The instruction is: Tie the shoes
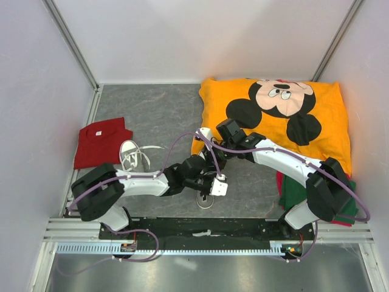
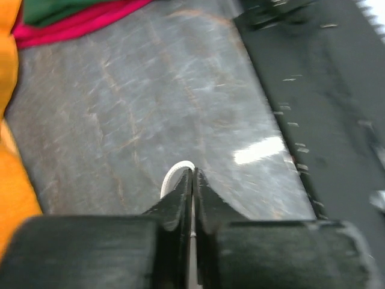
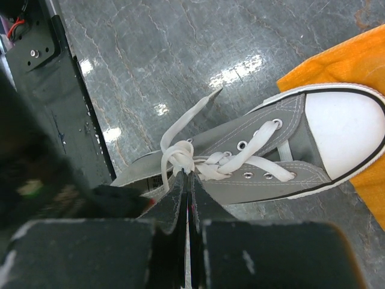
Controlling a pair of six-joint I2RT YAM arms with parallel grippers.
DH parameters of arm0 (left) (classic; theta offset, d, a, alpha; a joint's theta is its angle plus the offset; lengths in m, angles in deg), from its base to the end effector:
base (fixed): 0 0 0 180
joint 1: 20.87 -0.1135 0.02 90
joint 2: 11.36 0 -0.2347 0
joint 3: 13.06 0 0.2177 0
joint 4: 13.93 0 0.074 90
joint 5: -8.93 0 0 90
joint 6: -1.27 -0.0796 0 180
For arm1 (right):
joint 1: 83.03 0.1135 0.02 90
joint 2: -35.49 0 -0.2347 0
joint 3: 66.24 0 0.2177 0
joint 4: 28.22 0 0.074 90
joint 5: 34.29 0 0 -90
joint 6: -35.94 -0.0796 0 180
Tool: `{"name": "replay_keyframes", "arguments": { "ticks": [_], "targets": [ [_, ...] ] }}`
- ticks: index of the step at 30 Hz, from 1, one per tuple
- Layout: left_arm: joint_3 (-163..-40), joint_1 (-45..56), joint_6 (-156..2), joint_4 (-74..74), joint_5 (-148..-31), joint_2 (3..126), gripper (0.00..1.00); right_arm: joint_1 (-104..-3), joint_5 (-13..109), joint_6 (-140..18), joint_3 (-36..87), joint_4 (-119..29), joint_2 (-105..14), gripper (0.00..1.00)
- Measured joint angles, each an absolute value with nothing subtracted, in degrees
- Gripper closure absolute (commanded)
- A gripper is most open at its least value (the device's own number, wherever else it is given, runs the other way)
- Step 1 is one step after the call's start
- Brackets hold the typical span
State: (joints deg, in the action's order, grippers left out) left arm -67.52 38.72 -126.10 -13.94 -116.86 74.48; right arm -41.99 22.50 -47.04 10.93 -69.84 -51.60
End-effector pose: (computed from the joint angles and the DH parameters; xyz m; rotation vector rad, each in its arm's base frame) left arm 0.1153 -0.2885 0.1621 1.8192 1.1036 -0.8899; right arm 0.2052 0.2364 0.2003 -1.2549 2.1763 0.9675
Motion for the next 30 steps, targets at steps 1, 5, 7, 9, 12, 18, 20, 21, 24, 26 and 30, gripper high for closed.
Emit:
{"name": "replay_keyframes", "arguments": {
  "ticks": [1, 5, 7, 9, 12, 18, 20, 21, 24, 26, 30],
  "targets": [
    [-67.5, 38.7, -125.2, -16.2, -115.3, 76.2, 0.61, -42.0, 22.4, -46.6, 11.0, -70.1, -51.6, 1.0],
    [-65.9, 38.5, -123.7, -20.7, -113.1, 76.9, 0.44, -42.0, 21.6, -45.4, 11.0, -71.3, -51.6, 1.0],
    [-63.0, 38.4, -123.7, -21.3, -114.6, 72.7, 0.4, -42.0, 21.0, -45.0, 11.1, -71.6, -51.6, 1.0],
    [-61.1, 38.4, -123.0, -19.2, -116.9, 66.5, 0.41, -42.0, 20.6, -44.8, 11.1, -71.8, -51.6, 1.0],
    [-60.0, 38.4, -120.1, -17.0, -118.9, 55.0, 0.43, -41.8, 19.9, -44.7, 11.2, -72.1, -51.6, 1.0],
    [-53.8, 34.0, -114.2, -10.5, -115.4, 32.6, 0.45, -39.9, 19.7, -44.5, 12.7, -72.6, -51.7, 1.0],
    [-52.9, 30.9, -112.1, -7.2, -113.2, 28.7, 0.47, -38.8, 19.8, -44.3, 13.6, -72.6, -51.9, 1.0],
    [-52.8, 28.8, -110.4, -5.4, -112.1, 27.2, 0.48, -38.2, 19.9, -44.2, 14.2, -72.7, -52.1, 1.0],
    [-52.8, 23.4, -105.7, -1.7, -109.8, 25.7, 0.61, -36.7, 20.4, -44.1, 15.6, -72.8, -53.4, 0.99],
    [-52.4, 20.7, -102.6, 0.1, -109.1, 25.6, 0.62, -35.8, 21.1, -44.1, 16.0, -72.9, -54.4, 0.97],
    [-51.8, 19.3, -98.3, 2.2, -108.6, 27.1, 0.64, -34.3, 22.5, -44.1, 16.6, -73.7, -56.4, 0.89]
  ]
}}
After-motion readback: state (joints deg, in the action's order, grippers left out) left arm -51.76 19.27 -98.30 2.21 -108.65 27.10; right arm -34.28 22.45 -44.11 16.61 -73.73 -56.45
